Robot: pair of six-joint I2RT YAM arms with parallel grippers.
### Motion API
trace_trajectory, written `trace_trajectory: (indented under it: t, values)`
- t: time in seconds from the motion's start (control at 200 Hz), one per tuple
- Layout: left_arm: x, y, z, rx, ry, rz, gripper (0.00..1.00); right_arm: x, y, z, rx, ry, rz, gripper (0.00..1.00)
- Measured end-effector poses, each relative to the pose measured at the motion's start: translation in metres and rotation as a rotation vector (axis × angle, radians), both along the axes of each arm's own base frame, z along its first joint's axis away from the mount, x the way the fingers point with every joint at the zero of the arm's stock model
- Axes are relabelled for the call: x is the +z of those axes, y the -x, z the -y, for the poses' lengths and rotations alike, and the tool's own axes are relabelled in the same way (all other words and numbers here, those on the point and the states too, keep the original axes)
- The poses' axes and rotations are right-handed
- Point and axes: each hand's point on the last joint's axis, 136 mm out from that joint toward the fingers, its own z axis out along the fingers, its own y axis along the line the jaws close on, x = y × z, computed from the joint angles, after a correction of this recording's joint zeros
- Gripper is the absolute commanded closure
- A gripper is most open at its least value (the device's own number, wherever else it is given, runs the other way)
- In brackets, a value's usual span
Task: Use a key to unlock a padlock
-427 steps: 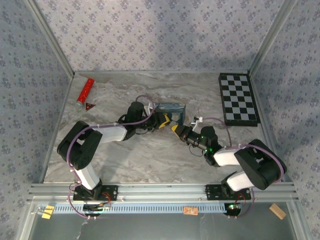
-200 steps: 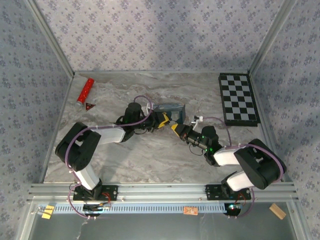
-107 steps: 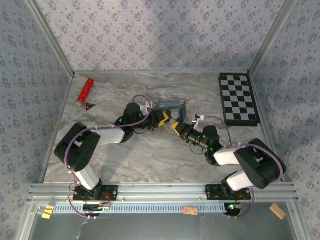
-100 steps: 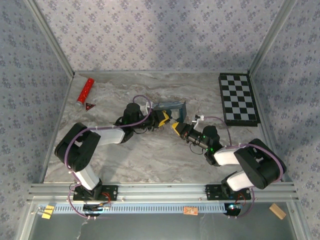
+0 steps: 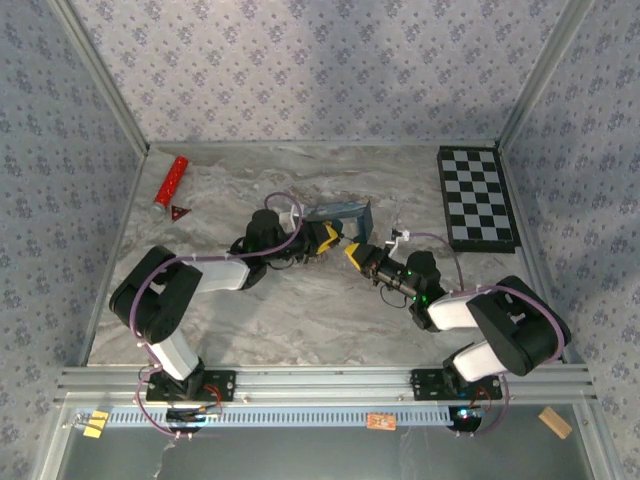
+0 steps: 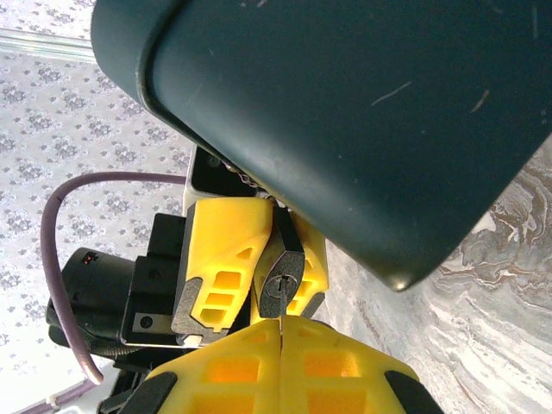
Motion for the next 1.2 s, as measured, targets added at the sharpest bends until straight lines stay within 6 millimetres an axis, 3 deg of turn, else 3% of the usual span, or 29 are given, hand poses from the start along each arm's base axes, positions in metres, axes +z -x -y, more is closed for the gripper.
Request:
trace_trajectory:
  t: [1.199]
  values:
    - [-0.008, -0.003, -0.002, 0.07, -0.011, -0.006, 1.0, -0.016, -0.009, -0.005, -0.012, -0.054, -0.096, 1.0]
